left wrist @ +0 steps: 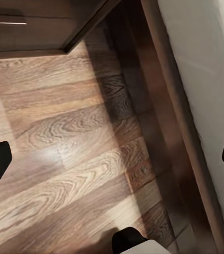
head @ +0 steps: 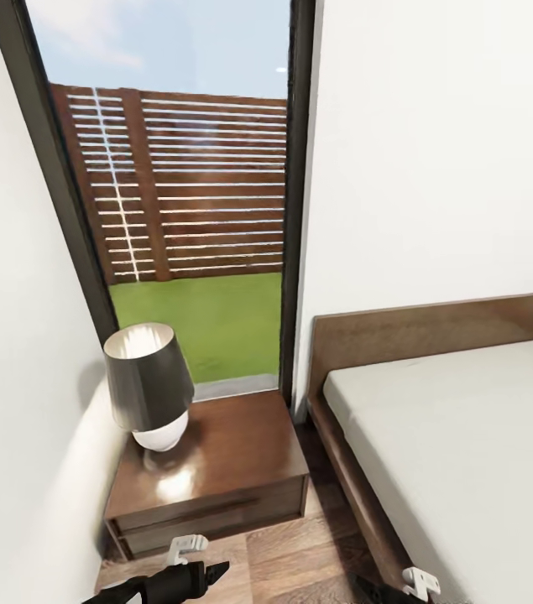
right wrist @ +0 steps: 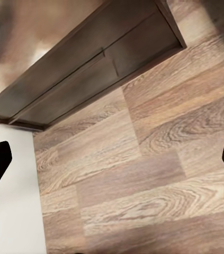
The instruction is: In the bedroom, move the book from the bed onto either nightstand, and place the two sandals side by side next to the bed.
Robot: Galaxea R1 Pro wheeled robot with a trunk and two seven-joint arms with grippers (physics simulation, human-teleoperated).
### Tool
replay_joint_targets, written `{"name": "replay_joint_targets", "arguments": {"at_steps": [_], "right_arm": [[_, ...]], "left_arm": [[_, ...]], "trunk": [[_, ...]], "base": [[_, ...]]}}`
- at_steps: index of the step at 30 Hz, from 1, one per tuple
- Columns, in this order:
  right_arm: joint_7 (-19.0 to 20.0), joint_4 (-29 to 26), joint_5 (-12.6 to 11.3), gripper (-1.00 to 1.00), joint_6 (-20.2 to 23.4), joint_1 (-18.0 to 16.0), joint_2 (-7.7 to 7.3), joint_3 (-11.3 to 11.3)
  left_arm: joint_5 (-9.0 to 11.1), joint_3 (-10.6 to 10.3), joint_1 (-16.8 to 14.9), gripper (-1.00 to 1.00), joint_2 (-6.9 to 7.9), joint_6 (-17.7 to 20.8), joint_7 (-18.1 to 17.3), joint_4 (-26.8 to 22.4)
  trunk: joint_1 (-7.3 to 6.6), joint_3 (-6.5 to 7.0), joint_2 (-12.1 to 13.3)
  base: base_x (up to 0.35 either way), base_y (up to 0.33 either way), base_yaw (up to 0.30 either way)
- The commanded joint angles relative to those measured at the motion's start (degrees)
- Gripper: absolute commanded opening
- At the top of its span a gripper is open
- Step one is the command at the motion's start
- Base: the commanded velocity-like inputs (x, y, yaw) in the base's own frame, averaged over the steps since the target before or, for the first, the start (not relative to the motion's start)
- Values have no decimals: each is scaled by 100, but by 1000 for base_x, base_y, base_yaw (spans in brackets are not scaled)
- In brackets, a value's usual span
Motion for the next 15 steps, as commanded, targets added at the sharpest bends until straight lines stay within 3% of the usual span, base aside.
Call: {"name": "replay_joint_targets", "arguments": {"at_steps": [1, 15], "right_arm": [[16, 11, -55, 100, -11, -4, -4, 27], [16, 14, -55, 100, -11, -4, -3, 27]], "left_arm": [[32, -49, -3, 100, 2, -21, -12, 0], [32, -48, -3, 100, 2, -6, -13, 0]], "trunk": [[0, -6, -4], [-286, 227, 518]], "base": [[0, 0, -58], [0, 0, -9]]}}
